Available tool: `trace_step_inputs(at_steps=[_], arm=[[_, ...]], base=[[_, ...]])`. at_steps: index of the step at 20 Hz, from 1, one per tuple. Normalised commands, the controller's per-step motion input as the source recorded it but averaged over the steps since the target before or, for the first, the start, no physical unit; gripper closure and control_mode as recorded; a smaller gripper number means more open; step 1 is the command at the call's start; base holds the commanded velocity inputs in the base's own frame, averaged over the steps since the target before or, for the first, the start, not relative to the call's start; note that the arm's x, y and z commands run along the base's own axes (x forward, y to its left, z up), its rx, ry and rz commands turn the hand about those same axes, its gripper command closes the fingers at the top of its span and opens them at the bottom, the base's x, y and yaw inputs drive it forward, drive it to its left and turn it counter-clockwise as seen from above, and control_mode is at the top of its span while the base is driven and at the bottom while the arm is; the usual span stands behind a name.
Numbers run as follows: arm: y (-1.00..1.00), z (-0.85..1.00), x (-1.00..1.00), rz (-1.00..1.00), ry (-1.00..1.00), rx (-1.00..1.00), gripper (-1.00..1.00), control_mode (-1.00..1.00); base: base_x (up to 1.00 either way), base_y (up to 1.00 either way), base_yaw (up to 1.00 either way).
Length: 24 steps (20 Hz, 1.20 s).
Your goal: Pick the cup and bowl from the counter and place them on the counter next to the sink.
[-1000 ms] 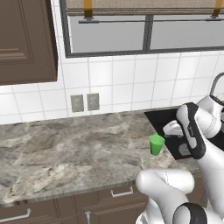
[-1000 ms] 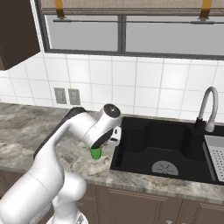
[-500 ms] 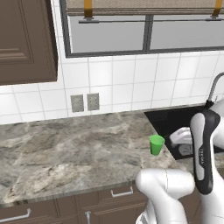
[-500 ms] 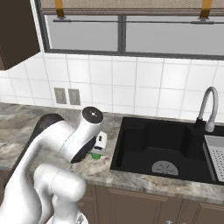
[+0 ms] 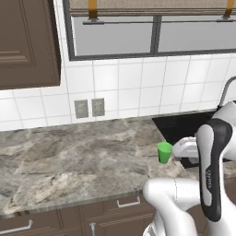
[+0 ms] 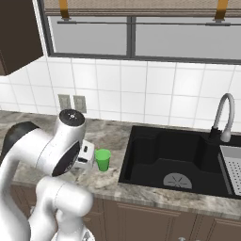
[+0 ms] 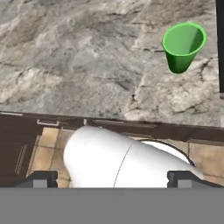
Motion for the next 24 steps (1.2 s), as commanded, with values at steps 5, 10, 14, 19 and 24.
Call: trace_step_inputs(at_steps=[5,10,14,19,24], arm=[[0.11,0.11,0.01,-0.06,0.43,-0.04,-1.00,-1.00],[0.03,0.00,-0.05,-0.06,0.38,-0.03,-1.00,-1.00],[0.00,0.00,-0.30,-0.02,0.20,0.00,-1.00,-1.00],[0.14,0.00,-0.35,0.00,0.05,-0.02,-1.00,-1.00],[0.35,-0.11,-0.18,0.00,-0.05,-0.07,-1.00,-1.00]], base=[[0.00,0.00,0.00],[0.00,0.00,0.00],[0.00,0.00,0.00],[0.00,0.00,0.00],[0.00,0.00,0.00]])
